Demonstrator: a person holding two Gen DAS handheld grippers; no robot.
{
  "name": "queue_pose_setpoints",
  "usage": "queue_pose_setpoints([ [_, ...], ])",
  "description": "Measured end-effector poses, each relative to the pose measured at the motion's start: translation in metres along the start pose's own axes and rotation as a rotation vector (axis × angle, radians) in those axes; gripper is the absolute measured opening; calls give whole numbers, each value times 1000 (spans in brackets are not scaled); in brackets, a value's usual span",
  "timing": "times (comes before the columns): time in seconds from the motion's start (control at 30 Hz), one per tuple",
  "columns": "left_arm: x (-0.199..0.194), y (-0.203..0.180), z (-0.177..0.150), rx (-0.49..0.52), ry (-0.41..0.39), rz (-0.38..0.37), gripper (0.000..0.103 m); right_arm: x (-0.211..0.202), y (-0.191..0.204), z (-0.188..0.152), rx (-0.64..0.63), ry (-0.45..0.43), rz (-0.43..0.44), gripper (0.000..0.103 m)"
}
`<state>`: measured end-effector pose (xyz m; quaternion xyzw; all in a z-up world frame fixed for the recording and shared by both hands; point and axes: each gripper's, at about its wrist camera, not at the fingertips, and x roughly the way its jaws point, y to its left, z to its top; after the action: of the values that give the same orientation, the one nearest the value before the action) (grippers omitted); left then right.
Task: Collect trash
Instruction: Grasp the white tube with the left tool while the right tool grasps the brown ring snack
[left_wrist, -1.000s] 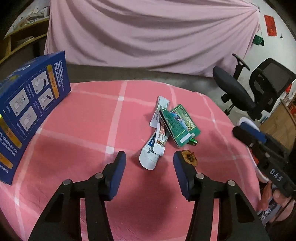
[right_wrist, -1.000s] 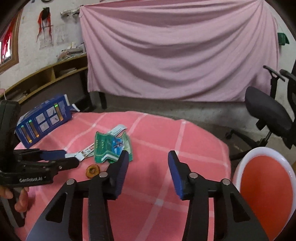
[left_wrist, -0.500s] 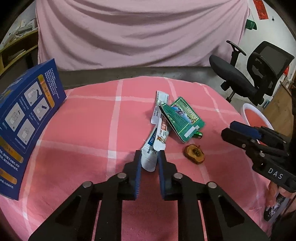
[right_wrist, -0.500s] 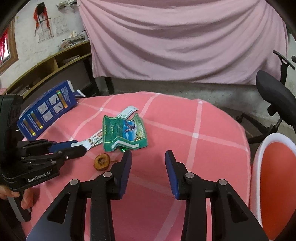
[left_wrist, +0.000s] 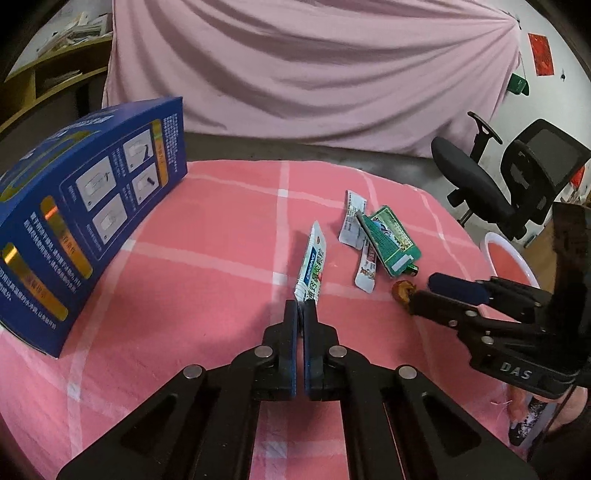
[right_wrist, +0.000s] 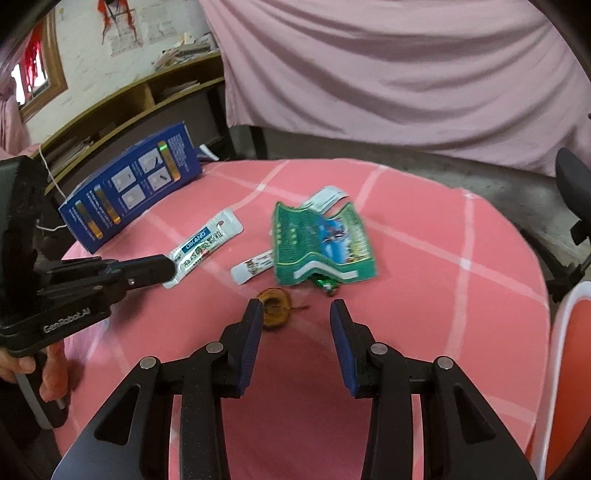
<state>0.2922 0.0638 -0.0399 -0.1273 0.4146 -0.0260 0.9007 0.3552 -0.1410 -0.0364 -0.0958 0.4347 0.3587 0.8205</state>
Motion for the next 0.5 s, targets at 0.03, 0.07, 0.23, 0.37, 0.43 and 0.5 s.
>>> queue_pose_setpoints([
  [0.03,-1,0,0,-2,-1,0,1,3,1,1,2,9,10,36],
  [0.07,-2,0,0,-2,-4,1,1,6,2,2,1,18,15,36],
  [0.23,-12,-3,-2,12,-39,3,0,7,9,2,-31,20,2,23],
  [0.37,-19,-9,-6,30,-71,24,0,6,11,0,-47,17,-3,19],
  [0.43,-22,-12,-8,35,-87,32,0,4,12,-1,-52,5,-9,18],
  [0.5,-26,-14,-10,39,-107,38,0,1,14,-2,-58,-18,-17,18],
])
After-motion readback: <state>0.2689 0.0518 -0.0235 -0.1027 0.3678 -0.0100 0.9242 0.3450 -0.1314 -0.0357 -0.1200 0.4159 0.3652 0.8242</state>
